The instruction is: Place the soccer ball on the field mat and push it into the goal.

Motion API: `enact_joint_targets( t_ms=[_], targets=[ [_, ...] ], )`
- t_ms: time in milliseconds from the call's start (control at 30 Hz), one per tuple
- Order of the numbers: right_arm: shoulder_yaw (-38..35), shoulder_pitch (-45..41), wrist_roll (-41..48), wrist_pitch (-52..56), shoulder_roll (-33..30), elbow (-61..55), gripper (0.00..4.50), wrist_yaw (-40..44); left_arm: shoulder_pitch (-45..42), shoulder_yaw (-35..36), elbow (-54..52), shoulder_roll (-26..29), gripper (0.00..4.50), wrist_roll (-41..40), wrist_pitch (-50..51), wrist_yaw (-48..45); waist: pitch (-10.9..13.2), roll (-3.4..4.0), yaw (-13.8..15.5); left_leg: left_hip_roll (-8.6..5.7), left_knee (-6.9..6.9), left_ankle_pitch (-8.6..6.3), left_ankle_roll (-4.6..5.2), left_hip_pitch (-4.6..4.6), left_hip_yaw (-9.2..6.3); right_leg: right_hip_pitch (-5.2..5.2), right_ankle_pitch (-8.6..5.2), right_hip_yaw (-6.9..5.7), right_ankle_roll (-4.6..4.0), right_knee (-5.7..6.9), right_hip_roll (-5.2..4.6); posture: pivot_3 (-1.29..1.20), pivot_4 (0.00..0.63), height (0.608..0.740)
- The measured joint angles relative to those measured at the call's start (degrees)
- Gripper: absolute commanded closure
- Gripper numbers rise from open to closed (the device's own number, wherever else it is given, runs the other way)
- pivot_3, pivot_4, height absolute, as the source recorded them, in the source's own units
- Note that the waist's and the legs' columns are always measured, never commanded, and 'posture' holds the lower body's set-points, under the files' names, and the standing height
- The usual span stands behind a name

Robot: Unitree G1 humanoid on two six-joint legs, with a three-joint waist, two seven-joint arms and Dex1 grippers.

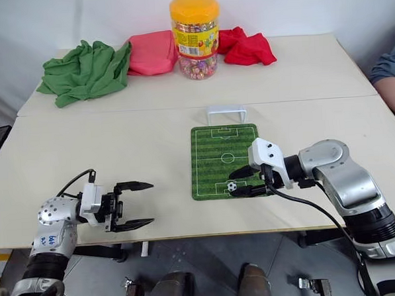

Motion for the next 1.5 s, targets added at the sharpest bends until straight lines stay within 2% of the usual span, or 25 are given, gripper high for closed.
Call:
enact_joint_targets(
  t_ms=[100, 267, 467, 767, 933, 1067, 1333, 1500],
  targets=[
    [-0.7, 1.2, 0.9, -0.8, 1.1, 0.0, 4.48, -1.1, -0.5, 0.0, 0.2, 0.0, 0.00, 0.0, 0.0, -0.3, 0.0, 0.00, 0.1, 0.00, 0.00, 0.00, 0.00, -0.01, 0.00, 0.00, 0.00, 0.00, 0.00, -0.01, 0.00, 0.00, 0.150, 0.740],
    [-0.4, 5.4, 1.0, -3.8, 3.4, 2.8, 4.48, -2.1, -0.5, 0.0, 1.3, 0.3, 0.00, 0.0, 0.0, -0.7, 0.0, -0.02, 0.2, -0.01, 0.04, 0.00, 0.00, -0.01, 0.00, 0.01, 0.00, 0.00, 0.00, 0.00, -0.01, 0.00, 0.150, 0.740],
    [2.2, 5.8, -2.1, -10.3, 4.3, 9.7, 4.48, -0.8, -0.5, 0.1, 1.3, 1.2, 0.00, -0.1, 0.3, -0.7, 0.0, -0.02, 0.2, 0.00, 0.06, 0.00, 0.00, -0.01, 0.00, 0.00, 0.00, 0.01, 0.00, 0.02, 0.01, 0.00, 0.150, 0.740],
    [5.1, -3.9, -8.7, -18.9, 9.1, 25.9, 4.48, -1.7, 0.5, 0.2, -0.5, 2.7, 0.00, -0.5, 1.3, -0.7, 0.0, -0.01, -0.1, 0.03, 0.05, 0.00, 0.00, 0.00, 0.03, -0.02, 0.00, 0.02, 0.00, 0.03, 0.03, 0.00, 0.150, 0.740],
    [2.7, -11.8, -12.3, -25.5, 12.5, 36.6, 4.48, -11.4, 0.7, 0.2, -0.6, 2.8, 0.00, -0.5, 1.4, -0.2, 0.0, 0.03, -0.1, 0.03, 0.08, 0.00, 0.00, -0.01, 0.05, -0.04, 0.01, 0.05, -0.01, 0.04, 0.03, 0.00, 0.150, 0.740],
    [-1.3, -13.3, -11.1, -24.8, 12.0, 33.5, 4.48, -13.8, 0.4, 0.3, -0.5, 2.8, 0.00, -0.4, 1.3, 0.5, 0.0, 0.03, 0.1, 0.06, -0.01, -0.03, -0.04, -0.01, 0.03, -0.05, 0.01, 0.02, -0.02, 0.00, 0.06, 0.00, 0.150, 0.740],
    [-1.4, -5.3, -6.2, -15.2, 10.9, 18.8, 4.48, -12.0, -0.9, 0.3, -0.3, 2.4, 0.00, -0.4, 1.2, 1.6, 0.0, 0.03, 0.0, 0.06, 0.02, -0.04, -0.03, -0.01, 0.08, -0.05, 0.01, 0.05, -0.01, 0.01, 0.07, 0.00, 0.150, 0.740],
    [-3.9, -0.9, -0.7, -8.7, 5.6, 10.8, 4.48, -8.5, -1.6, 0.1, -0.4, 2.4, 0.00, 0.9, 9.6, 8.7, 0.0, 0.02, 0.4, 0.04, 0.02, -0.06, 0.00, -0.01, 0.07, -0.04, 0.01, 0.04, -0.01, 0.01, 0.06, 0.00, 0.150, 0.740]
  ],
)
